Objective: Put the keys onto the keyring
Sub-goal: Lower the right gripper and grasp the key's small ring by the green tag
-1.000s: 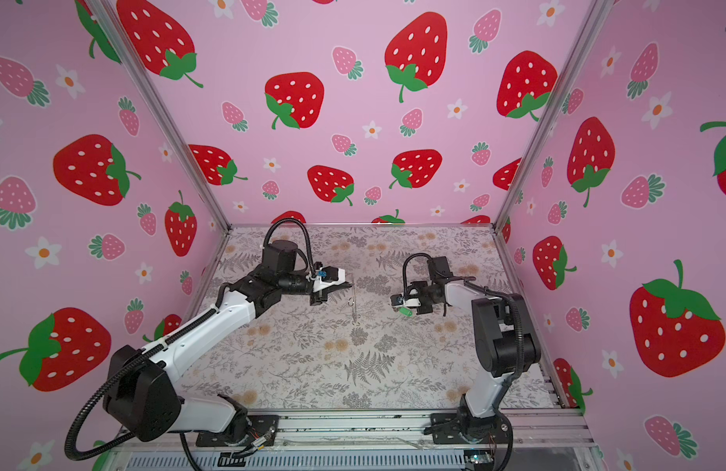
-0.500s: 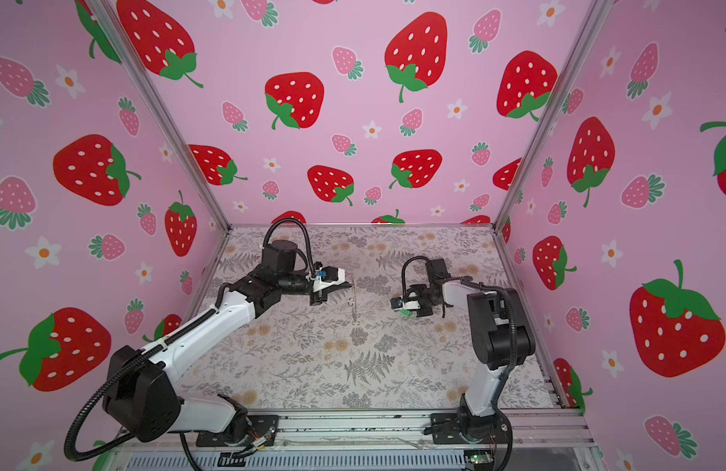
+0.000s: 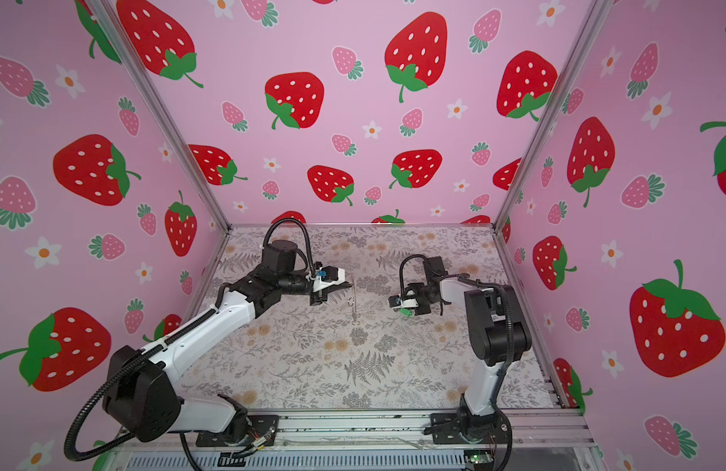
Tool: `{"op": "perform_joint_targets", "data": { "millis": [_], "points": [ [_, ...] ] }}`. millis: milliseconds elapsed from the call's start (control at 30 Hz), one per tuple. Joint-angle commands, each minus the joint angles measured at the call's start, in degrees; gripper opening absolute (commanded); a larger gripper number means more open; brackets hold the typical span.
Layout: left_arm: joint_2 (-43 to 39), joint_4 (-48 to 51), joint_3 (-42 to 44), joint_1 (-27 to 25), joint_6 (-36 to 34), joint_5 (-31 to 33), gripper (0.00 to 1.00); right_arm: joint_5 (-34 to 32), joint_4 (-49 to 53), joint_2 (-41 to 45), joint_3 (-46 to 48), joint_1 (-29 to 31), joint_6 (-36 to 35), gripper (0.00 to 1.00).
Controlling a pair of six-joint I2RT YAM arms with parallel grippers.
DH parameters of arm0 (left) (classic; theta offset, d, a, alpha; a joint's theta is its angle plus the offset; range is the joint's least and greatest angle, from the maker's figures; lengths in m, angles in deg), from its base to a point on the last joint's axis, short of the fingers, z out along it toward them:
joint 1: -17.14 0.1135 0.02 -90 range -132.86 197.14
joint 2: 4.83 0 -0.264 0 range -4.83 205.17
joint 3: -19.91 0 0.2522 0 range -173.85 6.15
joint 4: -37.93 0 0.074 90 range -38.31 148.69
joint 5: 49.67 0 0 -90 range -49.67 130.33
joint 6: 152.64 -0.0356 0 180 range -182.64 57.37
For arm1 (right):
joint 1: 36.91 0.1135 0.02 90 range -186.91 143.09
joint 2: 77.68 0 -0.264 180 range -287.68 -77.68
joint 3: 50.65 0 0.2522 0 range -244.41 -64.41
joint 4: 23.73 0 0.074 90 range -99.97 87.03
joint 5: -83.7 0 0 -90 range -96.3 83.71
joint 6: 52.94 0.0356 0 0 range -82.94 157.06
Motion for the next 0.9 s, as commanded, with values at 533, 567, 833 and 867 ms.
{"op": "perform_joint_targets", "data": {
  "millis": [533, 567, 833, 867],
  "points": [
    [-0.8, 0.0, -0.2, 0.0, -1.1, -1.7, 0.00, 0.3, 1.9, 2.4, 2.3, -0.4, -2.0, 0.17],
    [-0.8, 0.0, -0.3, 0.1, -1.2, -1.7, 0.00, 0.0, 1.8, 2.5, 2.6, -0.5, -1.8, 0.17],
    [-0.8, 0.2, -0.5, 0.2, -1.4, -1.8, 0.00, 0.1, 0.8, 2.5, 2.5, -0.3, -0.6, 0.17],
    [-0.8, 0.2, -0.5, 0.1, -1.4, -1.8, 0.00, 0.1, 0.8, 2.2, 2.1, -0.2, -0.5, 0.17]
  ]
}}
